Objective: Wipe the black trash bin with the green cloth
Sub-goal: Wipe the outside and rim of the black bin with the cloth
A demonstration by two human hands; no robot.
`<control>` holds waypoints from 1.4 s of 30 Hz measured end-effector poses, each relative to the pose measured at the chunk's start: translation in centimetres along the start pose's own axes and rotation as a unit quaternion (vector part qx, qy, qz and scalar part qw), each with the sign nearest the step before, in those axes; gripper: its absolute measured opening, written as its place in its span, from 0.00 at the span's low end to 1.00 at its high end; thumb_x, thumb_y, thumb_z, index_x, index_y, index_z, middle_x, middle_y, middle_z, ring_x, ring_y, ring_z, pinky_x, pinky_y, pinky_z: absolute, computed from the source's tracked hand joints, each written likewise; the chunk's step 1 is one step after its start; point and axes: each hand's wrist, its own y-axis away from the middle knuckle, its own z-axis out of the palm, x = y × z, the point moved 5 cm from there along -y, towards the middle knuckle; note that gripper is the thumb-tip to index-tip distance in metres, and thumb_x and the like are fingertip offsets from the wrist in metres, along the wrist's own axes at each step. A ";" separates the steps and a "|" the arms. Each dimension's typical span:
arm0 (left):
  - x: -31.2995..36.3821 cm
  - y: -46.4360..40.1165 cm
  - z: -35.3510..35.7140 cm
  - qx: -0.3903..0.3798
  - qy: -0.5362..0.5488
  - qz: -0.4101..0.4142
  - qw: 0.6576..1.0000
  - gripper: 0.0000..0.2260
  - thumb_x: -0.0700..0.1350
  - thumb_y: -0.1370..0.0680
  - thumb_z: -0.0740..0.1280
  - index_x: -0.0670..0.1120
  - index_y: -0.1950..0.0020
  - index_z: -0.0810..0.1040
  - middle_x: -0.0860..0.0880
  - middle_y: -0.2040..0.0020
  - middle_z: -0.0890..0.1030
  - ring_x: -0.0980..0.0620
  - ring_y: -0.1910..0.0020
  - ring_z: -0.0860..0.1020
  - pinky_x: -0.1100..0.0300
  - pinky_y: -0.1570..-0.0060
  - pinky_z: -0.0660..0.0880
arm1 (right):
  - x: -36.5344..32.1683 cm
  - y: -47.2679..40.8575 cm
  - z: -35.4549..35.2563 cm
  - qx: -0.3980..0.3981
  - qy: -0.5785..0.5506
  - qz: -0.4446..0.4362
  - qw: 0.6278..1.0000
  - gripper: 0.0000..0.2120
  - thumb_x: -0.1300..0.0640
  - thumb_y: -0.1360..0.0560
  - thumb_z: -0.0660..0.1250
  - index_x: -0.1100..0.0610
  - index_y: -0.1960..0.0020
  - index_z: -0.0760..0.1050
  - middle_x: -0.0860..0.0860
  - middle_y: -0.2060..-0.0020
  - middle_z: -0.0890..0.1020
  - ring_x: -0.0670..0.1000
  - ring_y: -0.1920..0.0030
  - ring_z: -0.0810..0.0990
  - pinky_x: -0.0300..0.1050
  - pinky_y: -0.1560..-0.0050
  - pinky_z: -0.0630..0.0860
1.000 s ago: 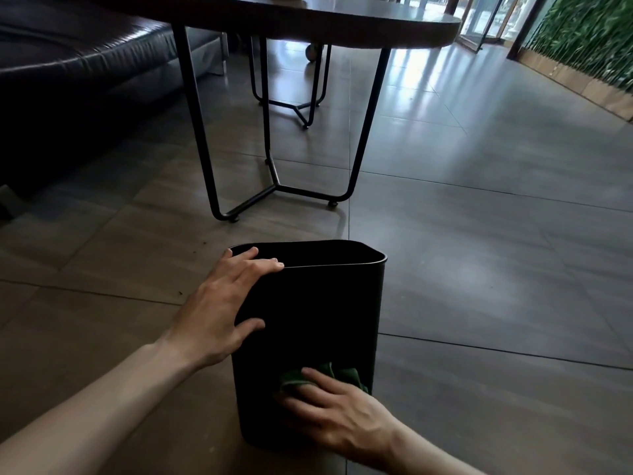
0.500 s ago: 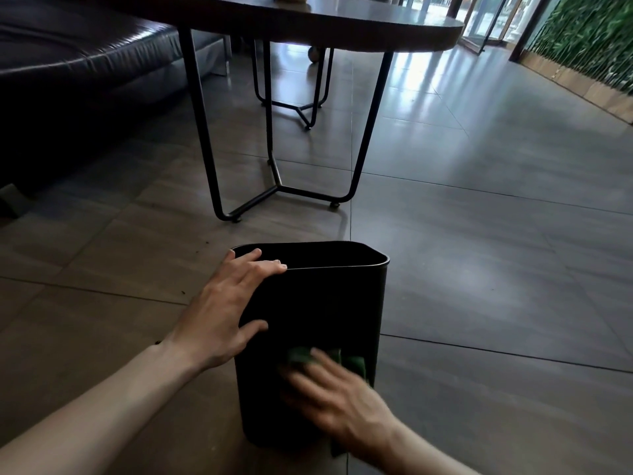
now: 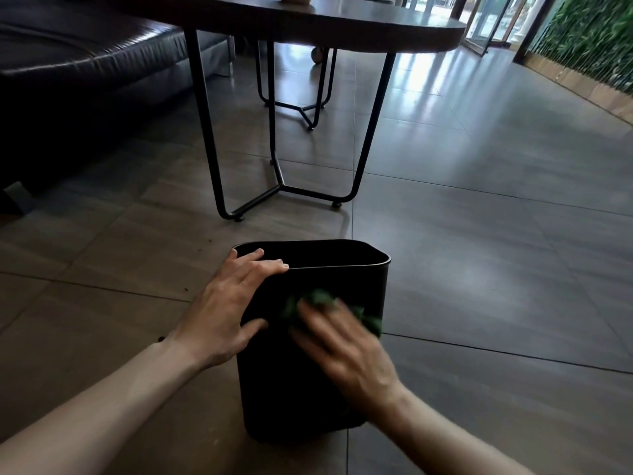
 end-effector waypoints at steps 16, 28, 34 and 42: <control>-0.6 -0.5 0.1 -0.001 0.002 -0.016 1.000 0.41 0.39 0.34 0.80 0.57 0.26 0.66 0.63 0.27 0.68 0.57 0.21 0.58 0.51 0.20 0.48 | 3.2 -2.2 -1.0 -0.012 0.045 0.088 0.995 0.28 0.50 0.18 0.65 0.52 0.20 0.64 0.58 0.19 0.59 0.63 0.22 0.64 0.64 0.22 0.60; -1.6 -1.1 0.7 -0.005 0.003 -0.016 1.000 0.43 0.41 0.34 0.80 0.59 0.25 0.63 0.63 0.27 0.68 0.57 0.20 0.56 0.48 0.20 0.48 | 4.5 -0.8 -0.4 -0.109 0.056 -0.112 0.986 0.31 0.57 0.17 0.62 0.46 0.18 0.56 0.55 0.18 0.59 0.59 0.23 0.65 0.58 0.20 0.59; -1.8 -1.1 0.7 -0.002 0.006 -0.017 1.000 0.43 0.40 0.34 0.80 0.58 0.25 0.64 0.63 0.26 0.68 0.58 0.21 0.56 0.49 0.20 0.48 | 2.7 -0.6 1.0 -0.056 0.007 0.014 0.998 0.29 0.54 0.16 0.62 0.47 0.18 0.57 0.56 0.18 0.55 0.60 0.21 0.60 0.57 0.19 0.56; -1.7 -1.0 0.8 0.000 0.014 -0.010 1.000 0.42 0.41 0.33 0.80 0.58 0.25 0.63 0.63 0.27 0.68 0.57 0.20 0.56 0.49 0.20 0.47 | -0.3 4.1 1.0 -0.120 0.017 -0.142 0.982 0.15 0.61 0.15 0.61 0.49 0.31 0.75 0.53 0.26 0.73 0.58 0.28 0.73 0.55 0.24 0.67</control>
